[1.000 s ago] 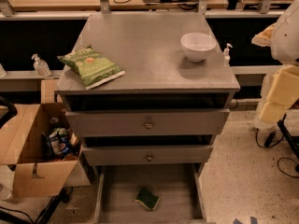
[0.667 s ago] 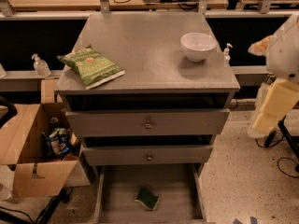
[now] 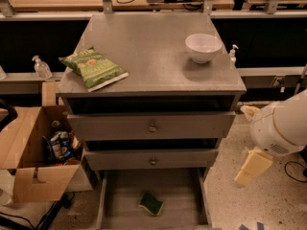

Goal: Pick sponge from bottom drawer and place on counter

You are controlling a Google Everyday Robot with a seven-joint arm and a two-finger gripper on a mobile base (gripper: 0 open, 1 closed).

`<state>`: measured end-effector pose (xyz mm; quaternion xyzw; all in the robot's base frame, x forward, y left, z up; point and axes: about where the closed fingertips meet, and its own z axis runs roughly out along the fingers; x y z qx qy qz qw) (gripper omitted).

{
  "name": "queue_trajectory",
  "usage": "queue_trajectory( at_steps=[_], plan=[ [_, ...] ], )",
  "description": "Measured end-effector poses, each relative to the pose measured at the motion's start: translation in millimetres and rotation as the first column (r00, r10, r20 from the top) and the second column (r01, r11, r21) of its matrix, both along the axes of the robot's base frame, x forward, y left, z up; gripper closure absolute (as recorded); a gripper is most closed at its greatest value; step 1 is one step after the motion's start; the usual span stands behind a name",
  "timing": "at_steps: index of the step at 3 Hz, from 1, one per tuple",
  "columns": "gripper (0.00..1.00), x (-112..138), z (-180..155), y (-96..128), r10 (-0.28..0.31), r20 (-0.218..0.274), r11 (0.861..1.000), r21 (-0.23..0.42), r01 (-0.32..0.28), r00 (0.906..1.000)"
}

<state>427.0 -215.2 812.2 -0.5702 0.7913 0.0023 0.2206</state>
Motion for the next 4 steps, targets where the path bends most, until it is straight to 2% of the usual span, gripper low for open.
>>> queue_trajectory(
  at_steps=[1, 2, 3, 4],
  plan=[
    [0.0, 24.1, -36.2, -0.1, -0.044, 0.061, 0.999, 0.035, 0.041, 0.9972],
    [0.0, 37.4, -27.8, -0.3, -0.058, 0.119, 0.998, 0.041, 0.053, 0.9912],
    [0.0, 37.4, -28.0, -0.1, -0.057, 0.119, 0.998, 0.041, 0.053, 0.9913],
    [0.0, 35.8, -45.6, 15.4, -0.036, 0.089, 0.997, 0.071, 0.03, 0.9954]
  ],
)
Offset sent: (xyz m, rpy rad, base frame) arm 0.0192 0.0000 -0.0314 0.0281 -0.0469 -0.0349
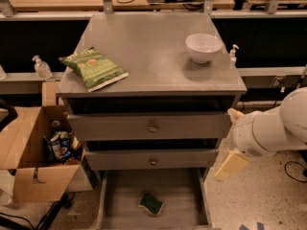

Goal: Pick sponge from bottom drawer and place on counter

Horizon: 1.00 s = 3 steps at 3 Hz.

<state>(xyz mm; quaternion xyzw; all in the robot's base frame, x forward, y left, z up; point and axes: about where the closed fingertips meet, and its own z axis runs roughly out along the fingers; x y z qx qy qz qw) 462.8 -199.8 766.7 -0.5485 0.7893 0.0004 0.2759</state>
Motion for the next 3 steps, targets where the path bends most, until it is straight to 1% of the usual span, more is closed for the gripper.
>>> queue_trajectory(
  at_steps=[1, 2, 3],
  plan=[
    [0.0, -3.4, -54.2, 41.1, 0.013, -0.067, 0.996, 0.087, -0.007, 0.9977],
    [0.0, -6.0, -115.6, 73.2, 0.009, -0.117, 0.981, 0.192, 0.014, 0.9931],
    [0.0, -8.0, -164.6, 98.7, 0.013, -0.135, 0.944, 0.327, 0.032, 0.9908]
  ],
)
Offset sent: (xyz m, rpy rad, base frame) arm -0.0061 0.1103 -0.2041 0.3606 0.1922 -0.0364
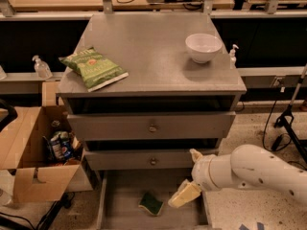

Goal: Pick sponge from bottom drawer and place on counter

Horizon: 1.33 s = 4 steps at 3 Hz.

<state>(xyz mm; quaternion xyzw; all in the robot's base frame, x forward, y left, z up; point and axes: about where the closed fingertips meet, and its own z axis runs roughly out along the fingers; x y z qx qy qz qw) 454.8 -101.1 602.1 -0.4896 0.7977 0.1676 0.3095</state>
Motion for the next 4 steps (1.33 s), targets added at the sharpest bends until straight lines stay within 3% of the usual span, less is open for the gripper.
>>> queue_trajectory(
  at_steps=[1, 2, 3, 4],
  plan=[
    [0.0, -4.6, -35.7, 20.8, 0.002, 0.022, 0.992, 0.123, -0.005, 0.9998],
    [0.0, -4.6, -35.8, 20.9, 0.002, 0.022, 0.992, 0.123, -0.005, 0.9998],
    [0.0, -2.4, -67.4, 34.9, -0.004, -0.001, 0.995, 0.096, 0.004, 1.0],
    [0.0, -17.7, -137.4, 28.0, -0.033, -0.058, 0.999, -0.023, 0.032, 0.9978]
  ],
)
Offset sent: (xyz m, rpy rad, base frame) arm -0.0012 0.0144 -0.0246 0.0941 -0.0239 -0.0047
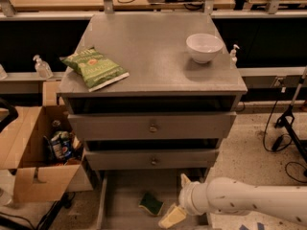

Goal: Pick sponge from bottom drawer and place on counter

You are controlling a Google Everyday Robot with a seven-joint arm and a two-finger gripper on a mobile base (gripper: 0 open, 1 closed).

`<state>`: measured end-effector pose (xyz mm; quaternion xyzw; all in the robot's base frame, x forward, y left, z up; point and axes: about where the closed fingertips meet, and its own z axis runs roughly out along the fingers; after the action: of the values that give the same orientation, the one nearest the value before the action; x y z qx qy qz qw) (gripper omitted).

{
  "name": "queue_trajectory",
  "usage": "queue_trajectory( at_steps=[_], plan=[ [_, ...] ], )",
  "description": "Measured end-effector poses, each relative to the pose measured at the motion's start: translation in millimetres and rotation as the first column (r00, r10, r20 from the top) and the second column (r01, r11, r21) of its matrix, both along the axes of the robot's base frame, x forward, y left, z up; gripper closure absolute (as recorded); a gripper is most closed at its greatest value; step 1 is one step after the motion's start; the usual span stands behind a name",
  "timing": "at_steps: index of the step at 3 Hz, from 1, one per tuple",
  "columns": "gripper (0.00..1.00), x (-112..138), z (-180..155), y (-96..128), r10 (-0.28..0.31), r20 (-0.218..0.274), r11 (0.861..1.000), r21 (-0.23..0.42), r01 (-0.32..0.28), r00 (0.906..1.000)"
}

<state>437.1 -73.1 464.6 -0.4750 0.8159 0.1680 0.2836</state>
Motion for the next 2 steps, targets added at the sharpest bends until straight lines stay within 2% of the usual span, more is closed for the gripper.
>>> queue_trajectory(
  at_steps=[1, 2],
  plan=[
    [0.0, 11.7, -58.1, -10.2, -0.016, 0.004, 0.996, -0.093, 0.016, 0.9999],
    [0.0, 42.0, -97.2, 20.9, 0.045, 0.016, 0.991, -0.127, -0.043, 0.9989]
  ],
)
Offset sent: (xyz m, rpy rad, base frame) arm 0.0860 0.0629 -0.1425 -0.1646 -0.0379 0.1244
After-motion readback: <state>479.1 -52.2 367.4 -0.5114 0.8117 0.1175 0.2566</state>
